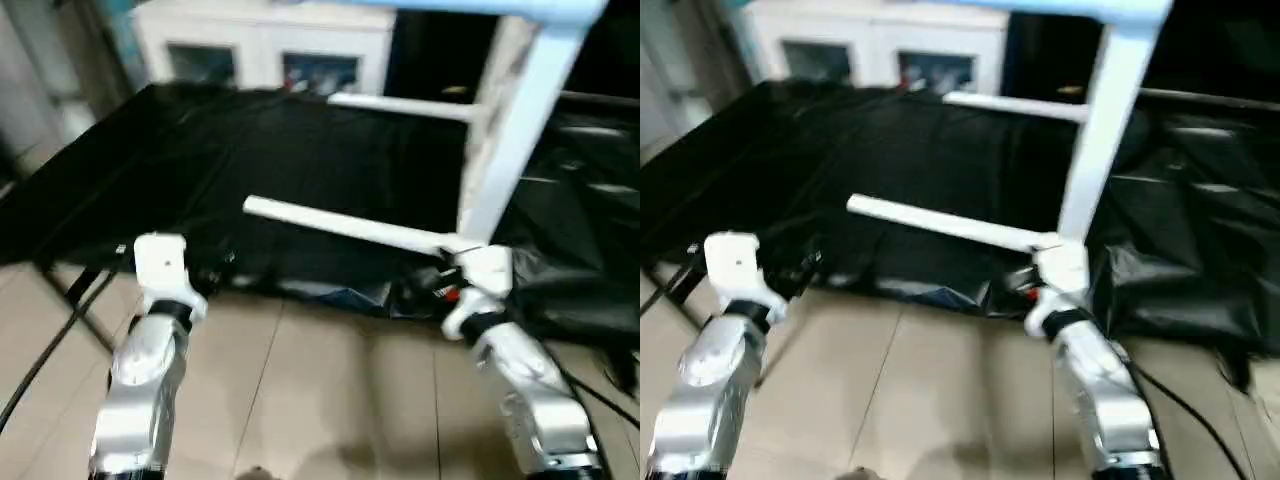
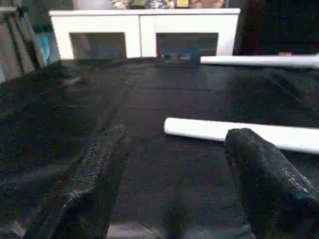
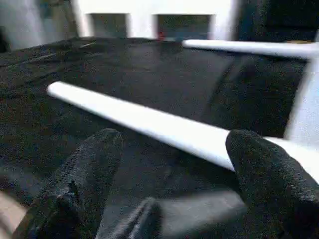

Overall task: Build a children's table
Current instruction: Flip table

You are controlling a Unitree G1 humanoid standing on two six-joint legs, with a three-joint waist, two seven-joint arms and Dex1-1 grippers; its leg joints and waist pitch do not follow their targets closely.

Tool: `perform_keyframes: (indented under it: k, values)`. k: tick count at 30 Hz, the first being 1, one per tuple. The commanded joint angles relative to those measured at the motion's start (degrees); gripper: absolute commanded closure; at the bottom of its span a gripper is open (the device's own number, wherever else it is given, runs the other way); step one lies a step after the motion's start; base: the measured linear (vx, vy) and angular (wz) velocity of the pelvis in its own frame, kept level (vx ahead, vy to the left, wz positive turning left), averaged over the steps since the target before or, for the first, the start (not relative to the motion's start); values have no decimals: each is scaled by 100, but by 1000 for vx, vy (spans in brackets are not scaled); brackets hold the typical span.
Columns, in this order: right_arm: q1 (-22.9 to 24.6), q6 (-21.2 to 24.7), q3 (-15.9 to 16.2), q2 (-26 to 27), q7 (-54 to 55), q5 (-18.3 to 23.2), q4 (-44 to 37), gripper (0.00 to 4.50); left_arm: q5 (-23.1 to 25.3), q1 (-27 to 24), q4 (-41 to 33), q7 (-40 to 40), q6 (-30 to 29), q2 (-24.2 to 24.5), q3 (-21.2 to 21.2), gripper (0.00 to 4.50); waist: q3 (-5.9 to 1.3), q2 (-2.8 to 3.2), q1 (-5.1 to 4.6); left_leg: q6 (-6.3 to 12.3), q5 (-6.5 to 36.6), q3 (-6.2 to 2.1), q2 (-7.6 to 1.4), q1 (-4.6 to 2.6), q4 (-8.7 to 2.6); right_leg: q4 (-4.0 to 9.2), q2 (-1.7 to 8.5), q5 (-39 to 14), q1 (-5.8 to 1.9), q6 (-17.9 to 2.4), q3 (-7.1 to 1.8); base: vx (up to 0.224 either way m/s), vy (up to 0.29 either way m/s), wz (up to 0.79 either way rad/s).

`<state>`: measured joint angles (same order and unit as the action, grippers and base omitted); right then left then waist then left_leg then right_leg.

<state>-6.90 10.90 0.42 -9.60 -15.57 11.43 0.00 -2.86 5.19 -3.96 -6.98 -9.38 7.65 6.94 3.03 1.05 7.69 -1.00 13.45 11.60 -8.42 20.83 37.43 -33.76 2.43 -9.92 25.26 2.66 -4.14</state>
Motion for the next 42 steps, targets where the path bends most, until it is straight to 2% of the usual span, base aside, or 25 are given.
perform_keyframes:
  k: [1, 2, 3, 5, 7, 8, 9, 10, 11, 14, 21, 24, 25, 26, 27, 29, 32, 33, 34, 36, 37, 38, 39, 40, 42]
  values:
    - [-98, 107, 22, 40, 84, -55, -70, 76, 151, 28, -150, 130, -198, -2, -136, 104, -341, 234, -197, -788, 3077, -265, -708, -391, -864, 157, -226, -1837, 266, -344, 413, -100, 148, -47]
    - [-148, 139, 39, 48, 102, -75, -47, 76, 188, 60, -192, 165, -251, -8, -167, 104, -360, 322, -205, -999, 2986, -336, -962, -276, -1076, -146, -162, -1126, 181, -376, 551, -100, 148, -47]
    - [-236, 194, 64, 71, 133, -98, -9, 76, 251, 117, -248, 217, -318, -25, -209, 104, -390, 389, -279, -953, 2519, -788, -1121, -72, -1244, -388, 53, 73, -166, -503, 747, -73, 140, -27]
    - [-337, 288, 91, 110, 133, -70, 35, 76, 342, 184, -262, 261, -390, -26, -228, 104, -405, 430, -329, -1013, 1590, -804, -1394, -124, -1290, -627, 86, -136, -16, -568, 925, -55, 55, -2]
    - [-400, 340, 108, 161, 81, -12, 44, 76, 399, 233, -286, 375, -431, -56, -170, 104, -491, 313, -436, 95, 908, -829, -1099, -272, -1003, -333, 367, -465, -166, -440, 781, -61, -44, -21]
    - [-403, 338, 110, 173, 58, 9, 36, 76, 401, 243, -293, 389, -425, -55, -155, 104, -496, 228, -418, 308, 686, -747, -934, -169, -866, -177, 492, -251, -268, -504, 682, -67, -74, -29]
    - [-378, 278, 144, 182, -39, 54, -26, 76, 391, 269, -321, 422, -349, -29, -121, 104, -524, 78, -326, 365, 372, -461, -446, 250, -630, 56, 721, 717, -614, -918, 554, -93, -108, -33]
    - [-353, 249, 174, 183, -119, 98, -72, 76, 347, 280, -327, 426, -337, -22, -92, 104, -468, -131, -87, 250, 210, -311, -127, 328, -371, 317, 979, 146, -633, -396, 515, -99, -114, -18]
    - [-337, 230, 193, 183, -171, 122, -100, 76, 314, 285, -331, 434, -334, -21, -72, 104, -451, -120, -13, 231, 242, -338, -184, 283, -363, 383, 1054, -443, -603, -184, 426, -99, -114, -18]
    - [-343, 251, 211, 194, -200, 109, -94, 76, 368, 290, -378, 372, -285, 36, -153, 104, -356, -45, -15, -45, 466, -386, -337, 305, -641, 480, 759, -2599, -593, -76, 628, -59, -79, -17]
    - [-489, 33, 313, 156, -183, -149, 91, 76, 356, 308, -423, 314, -233, 33, -204, 104, -166, 135, -170, -394, 3780, -512, -470, -415, -825, 690, 527, -4271, -514, -429, 827, 0, 0, 0]
    - [-466, 66, 336, 117, -206, -210, 47, 76, 323, 336, -391, 287, -227, 44, -225, 104, -222, 228, -142, 21, 3463, -593, -221, 248, -1023, 528, 644, -4186, -1294, -265, 971, 60, 57, 9]
    - [-465, 67, 333, 116, -208, -207, 45, 76, 329, 343, -384, 292, -227, 49, -233, 104, -208, 200, -183, 62, 3145, -599, -213, 166, -910, 701, 778, -4368, -1230, -347, 971, 99, 35, 44]
    - [-435, 134, 307, 136, -206, -144, 4, 76, 321, 356, -368, 279, -227, 49, -242, 104, -270, 226, -272, 19, 2548, -501, -310, -234, -744, 855, 757, -4364, -1035, -598, 846, 99, 35, 44]
    - [-419, 142, 318, 131, -239, -130, -10, 76, 317, 364, -359, 273, -225, 47, -244, 104, -231, 213, -233, 32, 2336, -523, -398, -187, -889, 772, 581, -3593, -1121, -834, 887, 119, 31, 23]
    - [-378, 103, 367, 105, -306, -144, -40, 76, 310, 377, -344, 269, -227, 40, -246, 104, -279, 308, -367, 85, 3010, -740, -637, -570, -1056, 441, 374, -2390, -889, -1058, 946, 102, 31, 6]
    - [-338, 103, 422, 81, -404, -90, -81, 76, 307, 396, -320, 274, -224, 37, -248, 104, -322, 229, -569, 1113, 2530, -1020, -719, -861, -1063, -15, 391, -699, -594, -949, 801, 164, 1, 3]
    - [-333, 54, 453, 53, -481, -92, -96, 76, 304, 396, -313, 271, -215, 46, -246, 104, -344, 90, -483, 1445, 1800, -662, -364, -446, -837, 250, 590, 2, -974, -1014, 589, 162, -29, 6]
    - [-333, 54, 453, 53, -481, -92, -96, 76, 304, 396, -313, 271, -215, 46, -246, 104, -336, 3, -259, 1336, 903, -359, 99, 231, -239, 601, 969, -167, -1601, -1030, 199, 155, -34, 7]
    - [-347, 26, 471, 14, -568, -101, -96, 76, 301, 396, -304, 258, -209, 68, -254, 104, -496, 43, -102, 1065, -141, -534, 2, 710, 117, 537, 1028, 140, -1935, -820, 103, 157, -26, 5]
    - [-356, 18, 484, -17, -624, -107, -97, 76, 296, 391, -310, 245, -212, 76, -256, 104, -490, 109, -130, 1003, -652, -550, 15, 743, -128, 372, 557, 737, -1875, -436, 459, 142, -4, -3]
    - [-366, 17, 499, -42, -667, -109, -96, 76, 294, 390, -312, 230, -215, 84, -254, 104, -562, 269, -153, 994, -1046, -568, -83, 489, -357, 234, 310, 905, -1760, -187, 702, 142, -4, -3]
    - [-365, 24, 522, -80, -717, -117, -107, 76, 292, 386, -315, 222, -221, 86, -250, 104, -458, 504, -485, 2208, -1515, -1278, -580, -520, -560, -482, -104, -243, -747, 179, 1071, 183, -34, -9]
    - [-365, 24, 522, -80, -717, -117, -107, 76, 292, 386, -315, 222, -221, 86, -250, 104, -649, 436, -620, 3232, -2177, -1706, -1005, -1159, -429, -902, 108, -1557, -54, 121, 916, 205, -55, -18]
    - [-347, 50, 599, -200, -859, -155, -143, 76, 266, 380, -321, 180, -245, 97, -251, 104, -526, 376, -524, 3135, -2896, -1521, -874, -839, -472, -1106, 233, -1137, 109, 412, 723, 168, -41, -20]
